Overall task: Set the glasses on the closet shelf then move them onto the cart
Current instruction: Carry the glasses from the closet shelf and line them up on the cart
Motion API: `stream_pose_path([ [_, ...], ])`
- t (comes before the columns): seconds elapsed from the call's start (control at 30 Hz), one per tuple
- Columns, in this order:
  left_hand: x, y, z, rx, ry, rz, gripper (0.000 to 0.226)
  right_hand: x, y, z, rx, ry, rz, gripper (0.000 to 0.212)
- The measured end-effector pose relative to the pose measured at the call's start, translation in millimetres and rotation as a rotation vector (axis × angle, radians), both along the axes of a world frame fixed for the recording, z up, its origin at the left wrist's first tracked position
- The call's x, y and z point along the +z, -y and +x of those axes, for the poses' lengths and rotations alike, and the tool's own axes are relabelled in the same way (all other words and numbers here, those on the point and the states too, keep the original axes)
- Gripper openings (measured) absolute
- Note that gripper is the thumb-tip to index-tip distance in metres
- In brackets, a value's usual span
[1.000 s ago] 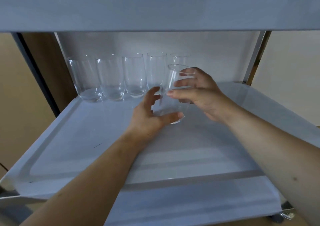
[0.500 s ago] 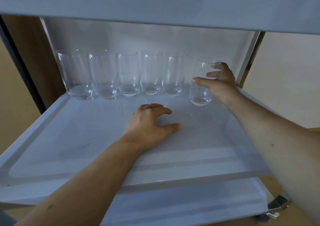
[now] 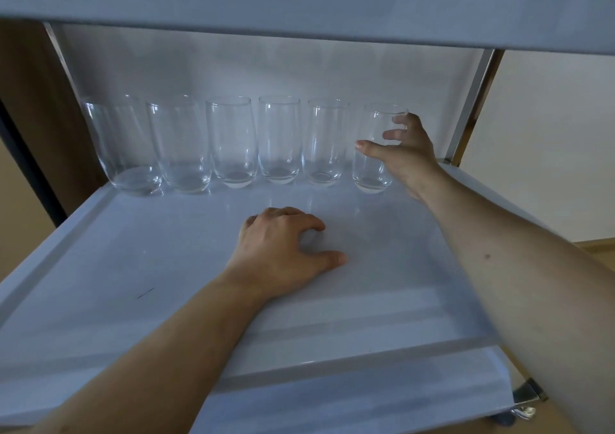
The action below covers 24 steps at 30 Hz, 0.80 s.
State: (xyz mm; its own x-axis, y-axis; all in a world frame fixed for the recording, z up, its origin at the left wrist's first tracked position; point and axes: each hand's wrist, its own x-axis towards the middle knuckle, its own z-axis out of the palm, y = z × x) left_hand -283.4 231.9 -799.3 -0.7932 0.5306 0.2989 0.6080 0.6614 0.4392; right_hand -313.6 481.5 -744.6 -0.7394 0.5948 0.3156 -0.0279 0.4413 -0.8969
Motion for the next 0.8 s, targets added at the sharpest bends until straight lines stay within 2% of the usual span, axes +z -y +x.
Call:
stream_pose_path([
  [0.2, -1, 0, -2, 0.008, 0.008, 0.0, 0.056, -6, 2, 4, -0.045, 0.062, 0.019, 0.114],
  [0.27, -1, -1, -1, 0.008, 0.007, 0.005, 0.056, -15, 3, 10, -0.064, 0.119, 0.025, 0.116],
  [0.43, -3, 0, -1, 0.006, 0.014, 0.001, 0.054, -34, 0, 11, -0.116, 0.206, 0.095, 0.095],
  [0.67, -1, -1, -2, 0.005, 0.021, 0.018, 0.052, -37, 3, -11, -0.145, 0.222, 0.18, 0.097],
  [0.8, -1, -1, -2, 0.005, 0.028, 0.025, 0.051, -28, 7, -10, -0.183, 0.31, 0.164, 0.083],
])
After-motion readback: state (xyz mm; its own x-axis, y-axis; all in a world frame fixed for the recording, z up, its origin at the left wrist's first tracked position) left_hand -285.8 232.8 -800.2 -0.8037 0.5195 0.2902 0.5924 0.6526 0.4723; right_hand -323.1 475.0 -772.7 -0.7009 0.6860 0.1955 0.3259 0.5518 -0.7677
